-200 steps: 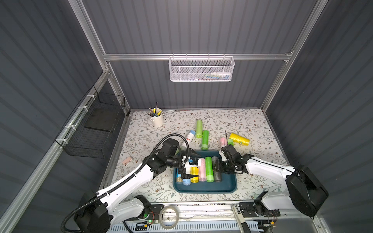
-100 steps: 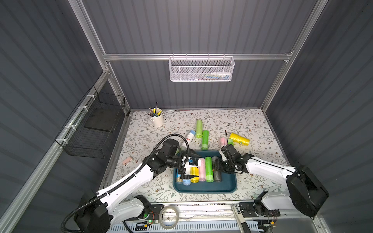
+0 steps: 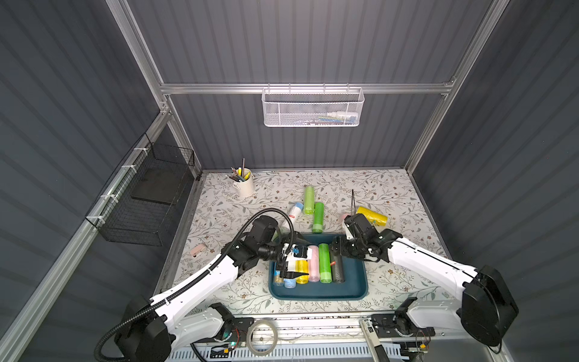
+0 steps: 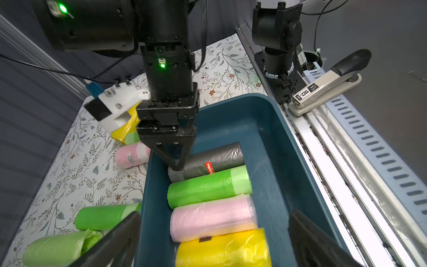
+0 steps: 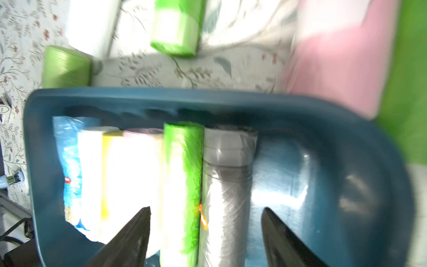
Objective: Put the roll of trash bags into the storage box
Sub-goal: Place the roll of trash bags in the storage box, then pick up the roll of trash bags from the center of the board.
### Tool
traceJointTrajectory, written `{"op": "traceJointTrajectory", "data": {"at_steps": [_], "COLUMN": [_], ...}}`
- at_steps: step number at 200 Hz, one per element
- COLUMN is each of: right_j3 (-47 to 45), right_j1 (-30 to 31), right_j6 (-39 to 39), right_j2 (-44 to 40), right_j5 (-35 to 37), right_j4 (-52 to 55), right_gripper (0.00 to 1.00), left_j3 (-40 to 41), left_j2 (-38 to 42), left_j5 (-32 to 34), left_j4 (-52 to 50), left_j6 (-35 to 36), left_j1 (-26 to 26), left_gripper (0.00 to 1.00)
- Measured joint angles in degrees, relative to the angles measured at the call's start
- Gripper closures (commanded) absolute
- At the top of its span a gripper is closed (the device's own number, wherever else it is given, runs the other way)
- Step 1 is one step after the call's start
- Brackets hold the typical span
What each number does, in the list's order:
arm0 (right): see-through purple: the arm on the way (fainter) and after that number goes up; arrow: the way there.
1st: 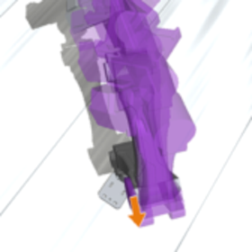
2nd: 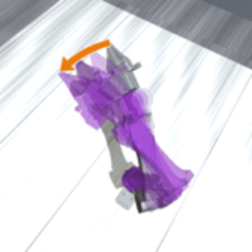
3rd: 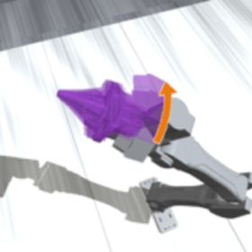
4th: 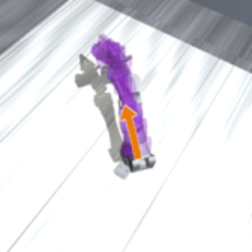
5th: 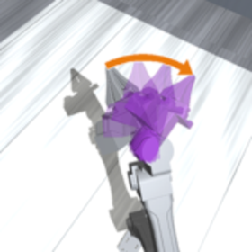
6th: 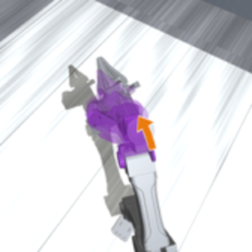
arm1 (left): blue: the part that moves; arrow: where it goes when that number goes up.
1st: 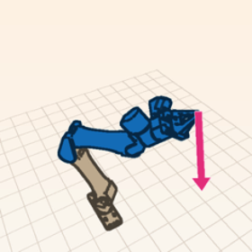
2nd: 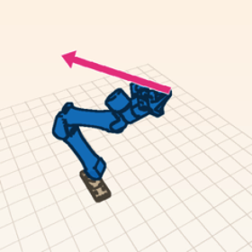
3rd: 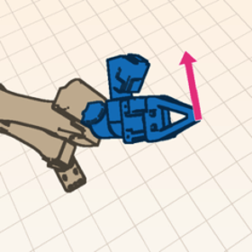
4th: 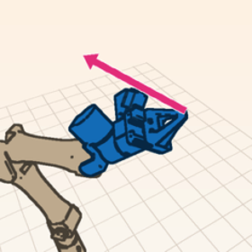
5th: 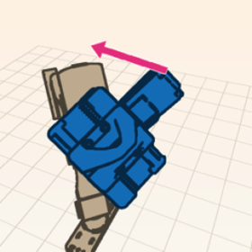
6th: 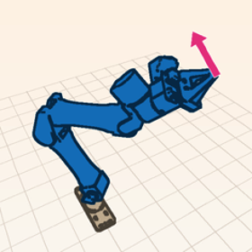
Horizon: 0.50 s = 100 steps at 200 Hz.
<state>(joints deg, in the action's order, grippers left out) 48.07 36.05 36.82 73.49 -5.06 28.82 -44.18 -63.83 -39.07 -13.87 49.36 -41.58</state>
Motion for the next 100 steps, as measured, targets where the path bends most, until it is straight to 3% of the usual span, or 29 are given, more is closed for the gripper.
{"op": "traceJointTrajectory", "data": {"at_steps": [27, 65, 100], "right_j3": [6.1, 15.0, 18.2], "right_j1": [-3.0, -16.7, -26.1], "right_j6": [-5.2, -14.8, -24.8], "right_j2": [-0.9, -0.7, 1.9], "right_j5": [3.4, 8.1, 11.1], "right_j4": [5.6, 9.7, 9.0], "right_gripper": [0.22, 0.06, 0.04], "left_j3": [0.0, 0.0, 0.0], "left_j2": [0.7, 0.8, 0.8], "left_j5": [0.5, 1.6, 2.0], "left_j4": [0.7, 1.5, 1.6], "left_j6": [0.0, 0.0, 0.0], "left_j1": [0.0, 0.0, 0.0], "left_gripper": [0.00, 0.00, 0.00]}}
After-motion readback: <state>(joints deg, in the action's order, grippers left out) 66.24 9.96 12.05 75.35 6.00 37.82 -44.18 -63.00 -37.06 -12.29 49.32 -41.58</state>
